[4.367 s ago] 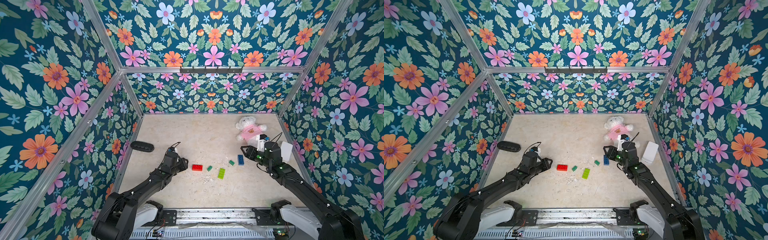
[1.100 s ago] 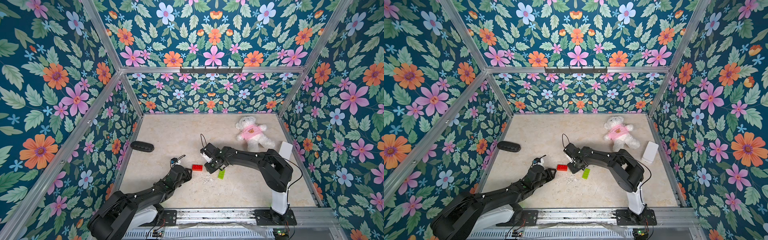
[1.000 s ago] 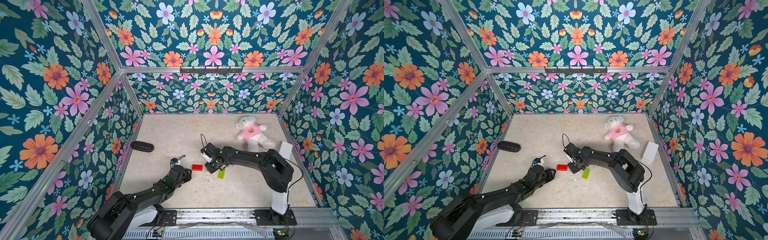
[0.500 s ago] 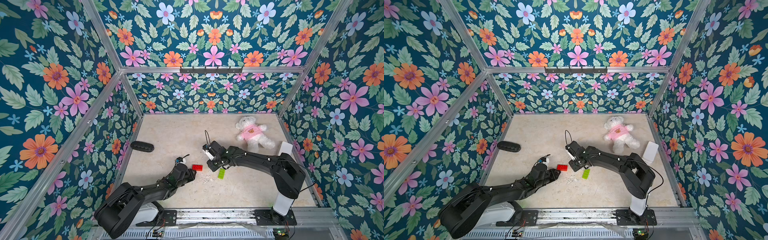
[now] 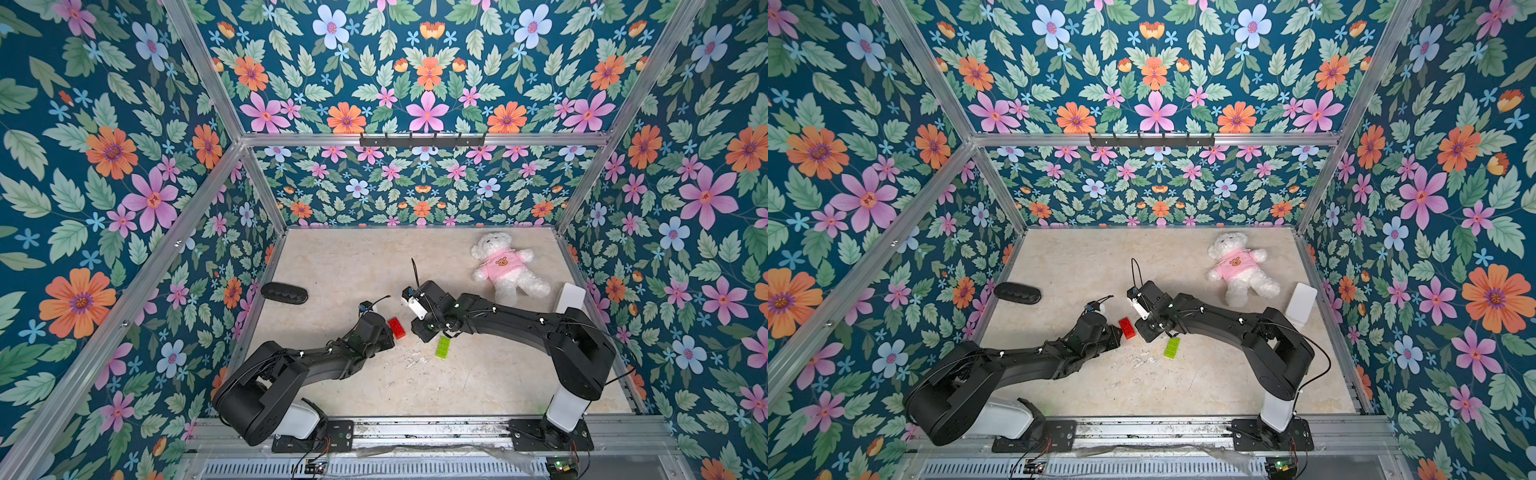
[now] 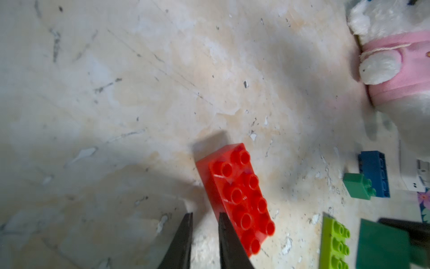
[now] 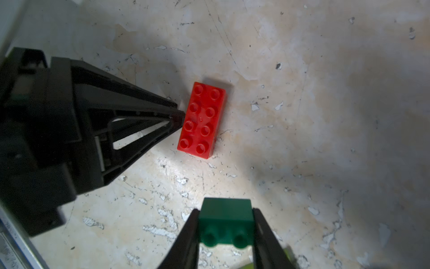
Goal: Assemble the number 5 with lego
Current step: Adjust the lego brick at the center of the board.
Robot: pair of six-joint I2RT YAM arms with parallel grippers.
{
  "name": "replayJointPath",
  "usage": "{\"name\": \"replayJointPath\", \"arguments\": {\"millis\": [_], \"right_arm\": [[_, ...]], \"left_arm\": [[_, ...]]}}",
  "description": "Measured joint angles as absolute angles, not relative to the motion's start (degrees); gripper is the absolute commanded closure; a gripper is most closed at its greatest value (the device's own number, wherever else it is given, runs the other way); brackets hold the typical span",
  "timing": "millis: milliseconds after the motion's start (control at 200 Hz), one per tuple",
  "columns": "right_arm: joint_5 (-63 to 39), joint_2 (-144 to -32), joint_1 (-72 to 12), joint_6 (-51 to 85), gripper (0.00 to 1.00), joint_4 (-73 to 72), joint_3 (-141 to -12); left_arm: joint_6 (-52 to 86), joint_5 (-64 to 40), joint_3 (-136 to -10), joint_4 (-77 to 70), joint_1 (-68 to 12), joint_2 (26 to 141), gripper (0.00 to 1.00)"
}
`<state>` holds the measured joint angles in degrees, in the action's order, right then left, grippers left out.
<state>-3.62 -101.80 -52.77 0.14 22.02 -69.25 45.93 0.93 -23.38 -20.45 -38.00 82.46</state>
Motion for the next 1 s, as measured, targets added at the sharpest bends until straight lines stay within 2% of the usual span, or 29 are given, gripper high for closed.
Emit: {"name": "replayJointPath", "arguments": {"millis": [200, 675, 1000], "right_arm": [[-4.93, -104.75, -52.77, 0.38, 0.66, 22.17, -72.84], [-5.69, -114.59, -54.41, 12.47, 0.66, 31.53, -87.74], [-4.43, -117.64, -55.66, 18.37, 0.67, 35.42, -90.37]], "left_arm": [[44.36, 1.52, -23.24, -19.62, -36.95, 81.84, 0.74], [47.97, 2.83, -11.99, -14.15, -34.74, 64.03, 0.69], [48.10, 2.72, -11.03, -13.96, -33.91, 62.89, 0.69]]}}
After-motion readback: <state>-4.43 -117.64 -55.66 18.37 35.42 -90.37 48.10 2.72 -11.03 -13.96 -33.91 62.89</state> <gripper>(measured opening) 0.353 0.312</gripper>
